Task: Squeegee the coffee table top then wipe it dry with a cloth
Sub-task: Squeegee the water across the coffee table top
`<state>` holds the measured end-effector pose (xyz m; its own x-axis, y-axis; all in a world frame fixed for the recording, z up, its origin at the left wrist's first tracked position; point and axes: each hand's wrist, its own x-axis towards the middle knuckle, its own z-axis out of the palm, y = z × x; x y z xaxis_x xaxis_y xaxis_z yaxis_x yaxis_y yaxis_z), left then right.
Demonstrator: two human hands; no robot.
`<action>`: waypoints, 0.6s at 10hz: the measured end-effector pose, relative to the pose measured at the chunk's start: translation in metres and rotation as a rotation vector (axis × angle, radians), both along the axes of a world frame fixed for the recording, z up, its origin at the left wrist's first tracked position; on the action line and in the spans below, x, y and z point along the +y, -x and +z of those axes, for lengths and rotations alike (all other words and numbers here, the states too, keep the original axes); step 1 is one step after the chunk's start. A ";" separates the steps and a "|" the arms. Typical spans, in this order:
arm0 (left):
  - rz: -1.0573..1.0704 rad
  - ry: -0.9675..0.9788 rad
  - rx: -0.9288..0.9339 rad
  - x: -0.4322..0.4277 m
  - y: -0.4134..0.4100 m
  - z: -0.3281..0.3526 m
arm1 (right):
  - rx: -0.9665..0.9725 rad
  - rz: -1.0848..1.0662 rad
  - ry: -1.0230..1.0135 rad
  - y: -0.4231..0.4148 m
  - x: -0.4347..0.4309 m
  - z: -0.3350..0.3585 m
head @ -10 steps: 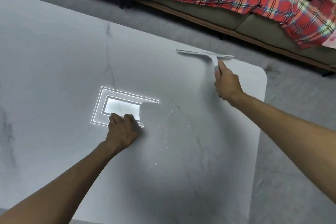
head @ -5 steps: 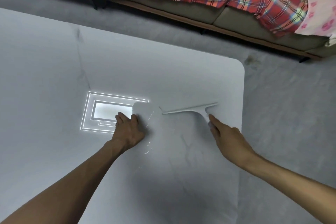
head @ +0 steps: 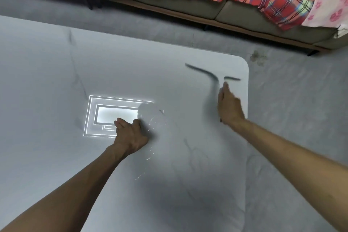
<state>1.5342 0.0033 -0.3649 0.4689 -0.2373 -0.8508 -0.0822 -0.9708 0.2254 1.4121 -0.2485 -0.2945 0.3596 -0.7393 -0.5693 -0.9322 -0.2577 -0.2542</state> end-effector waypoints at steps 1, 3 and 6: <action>0.119 -0.061 0.066 0.002 0.000 0.010 | 0.073 0.017 -0.182 0.046 0.055 0.017; 0.096 -0.008 0.002 0.003 0.000 0.004 | 0.138 0.036 -0.179 0.065 0.050 0.043; -0.053 0.041 -0.087 0.010 0.005 -0.008 | -0.082 -0.390 0.032 -0.024 -0.071 0.010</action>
